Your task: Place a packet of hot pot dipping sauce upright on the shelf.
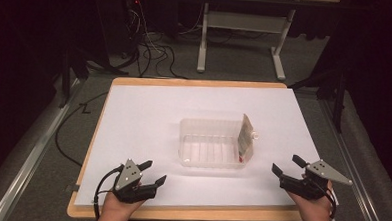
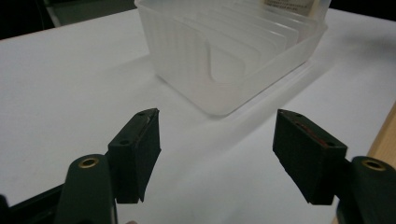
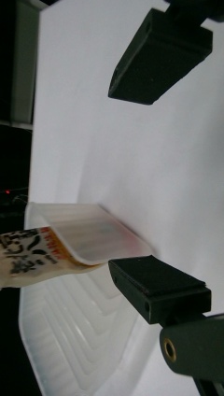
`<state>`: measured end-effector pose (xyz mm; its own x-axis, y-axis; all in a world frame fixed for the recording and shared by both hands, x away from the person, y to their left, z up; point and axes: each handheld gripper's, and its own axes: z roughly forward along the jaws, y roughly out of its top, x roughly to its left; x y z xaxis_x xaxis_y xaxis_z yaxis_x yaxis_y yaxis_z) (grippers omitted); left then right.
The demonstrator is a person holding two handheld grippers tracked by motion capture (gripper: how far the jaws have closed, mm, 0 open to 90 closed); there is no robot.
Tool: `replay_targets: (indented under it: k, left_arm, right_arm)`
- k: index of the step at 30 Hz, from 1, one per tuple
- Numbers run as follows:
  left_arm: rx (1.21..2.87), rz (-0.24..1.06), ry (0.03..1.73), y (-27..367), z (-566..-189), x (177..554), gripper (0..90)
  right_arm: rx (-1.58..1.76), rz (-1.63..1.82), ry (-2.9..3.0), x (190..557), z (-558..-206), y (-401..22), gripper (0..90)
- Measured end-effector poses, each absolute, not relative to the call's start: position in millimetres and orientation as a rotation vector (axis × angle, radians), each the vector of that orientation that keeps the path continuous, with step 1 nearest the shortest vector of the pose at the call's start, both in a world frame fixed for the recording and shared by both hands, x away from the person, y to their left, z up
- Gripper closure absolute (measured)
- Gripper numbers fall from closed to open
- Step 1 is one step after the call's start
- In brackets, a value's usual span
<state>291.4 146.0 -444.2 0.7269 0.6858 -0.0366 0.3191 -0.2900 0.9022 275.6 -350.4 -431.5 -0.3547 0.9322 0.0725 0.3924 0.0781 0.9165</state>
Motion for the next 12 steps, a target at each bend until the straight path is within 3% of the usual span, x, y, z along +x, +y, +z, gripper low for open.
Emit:
replay_targets:
  k: [12]
  left_arm:
    - [1.915, 0.451, 0.772, 141.2, -446.7, 289.2, 32.3]
  right_arm:
    - [1.334, 1.245, 1.815, 281.0, -438.3, -358.1, 16.9]
